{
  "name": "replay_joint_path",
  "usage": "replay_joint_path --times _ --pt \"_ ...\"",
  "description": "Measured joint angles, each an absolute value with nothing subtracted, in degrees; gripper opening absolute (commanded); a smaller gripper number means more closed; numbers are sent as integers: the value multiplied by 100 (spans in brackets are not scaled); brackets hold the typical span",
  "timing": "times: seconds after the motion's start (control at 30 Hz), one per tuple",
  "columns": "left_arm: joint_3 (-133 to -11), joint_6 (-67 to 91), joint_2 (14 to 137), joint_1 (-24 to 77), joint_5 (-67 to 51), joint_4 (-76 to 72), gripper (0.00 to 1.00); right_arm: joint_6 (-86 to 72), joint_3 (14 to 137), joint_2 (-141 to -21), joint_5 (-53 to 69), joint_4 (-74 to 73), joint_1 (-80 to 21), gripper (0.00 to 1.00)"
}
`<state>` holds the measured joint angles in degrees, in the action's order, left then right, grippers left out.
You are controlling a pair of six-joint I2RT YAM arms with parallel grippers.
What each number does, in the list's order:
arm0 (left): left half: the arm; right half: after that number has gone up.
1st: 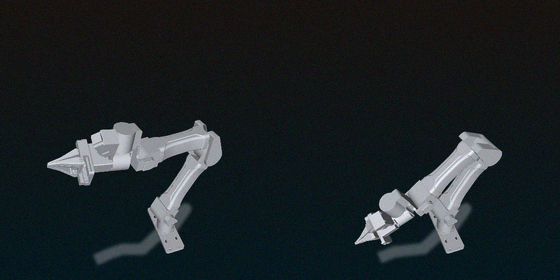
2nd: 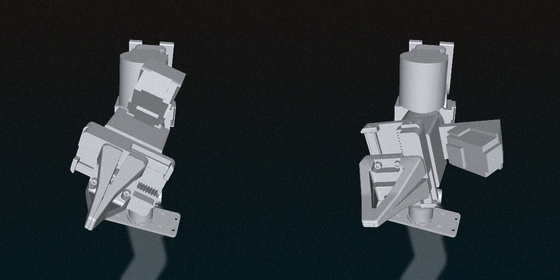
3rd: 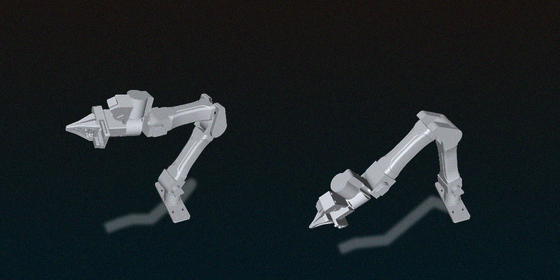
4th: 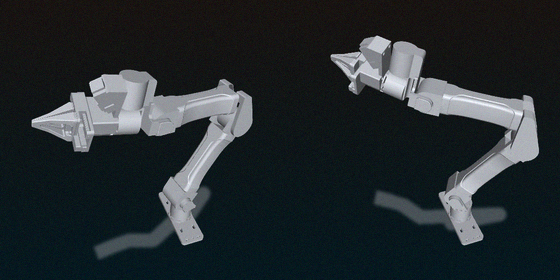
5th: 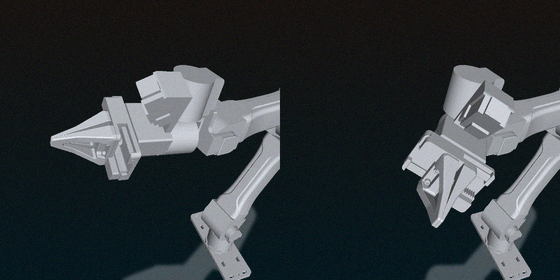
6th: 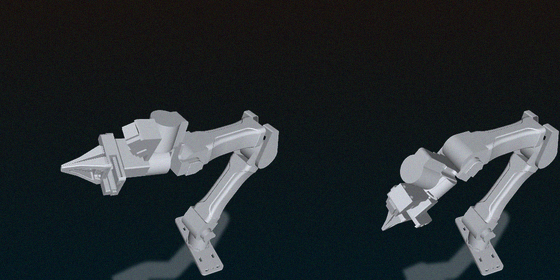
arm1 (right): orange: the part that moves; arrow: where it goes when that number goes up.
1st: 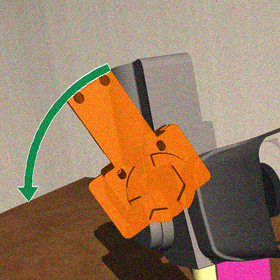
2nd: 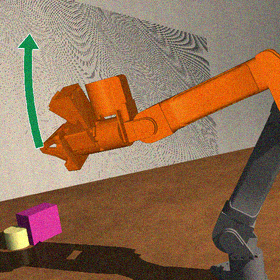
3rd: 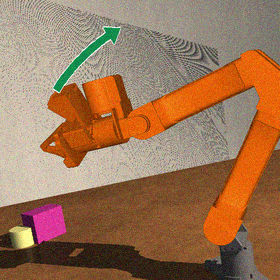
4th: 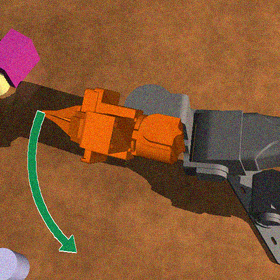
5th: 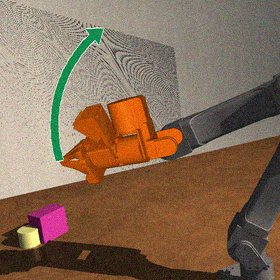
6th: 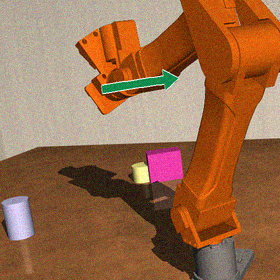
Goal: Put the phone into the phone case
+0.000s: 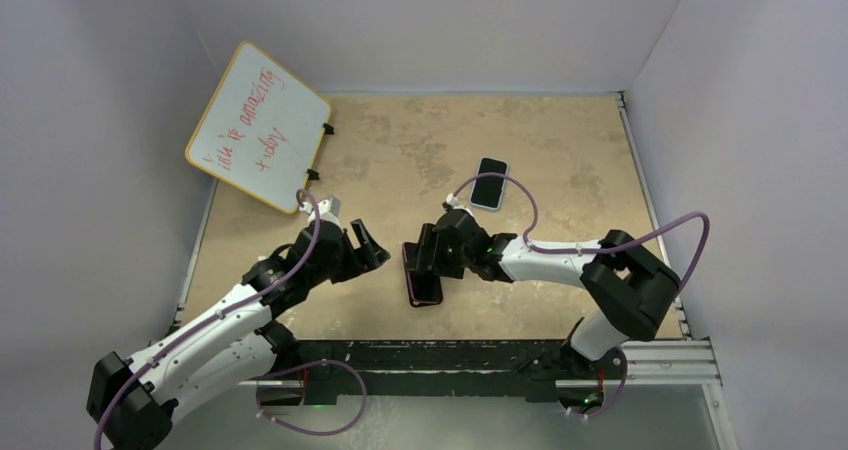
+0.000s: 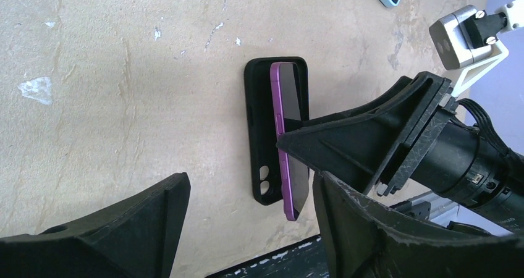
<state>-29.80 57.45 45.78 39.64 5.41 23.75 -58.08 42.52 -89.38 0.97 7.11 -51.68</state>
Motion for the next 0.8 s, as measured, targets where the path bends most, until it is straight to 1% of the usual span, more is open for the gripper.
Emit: replay_joint_path --times 0.1,0.27,0.5,0.8 --pt "-2980 5745 4574 3964 541 2375 74 -5736 4340 -9021 14 650 -5216 48" --pt "-2978 5745 4576 3964 532 2370 74 -5653 4405 -9050 -172 587 -5290 60" --pt "-2943 5743 4698 3964 388 2272 73 -5625 4482 -9048 -329 419 -5363 74" --pt "-2912 5741 4866 3964 189 2174 73 -5625 4512 -9030 -353 283 -5363 77"
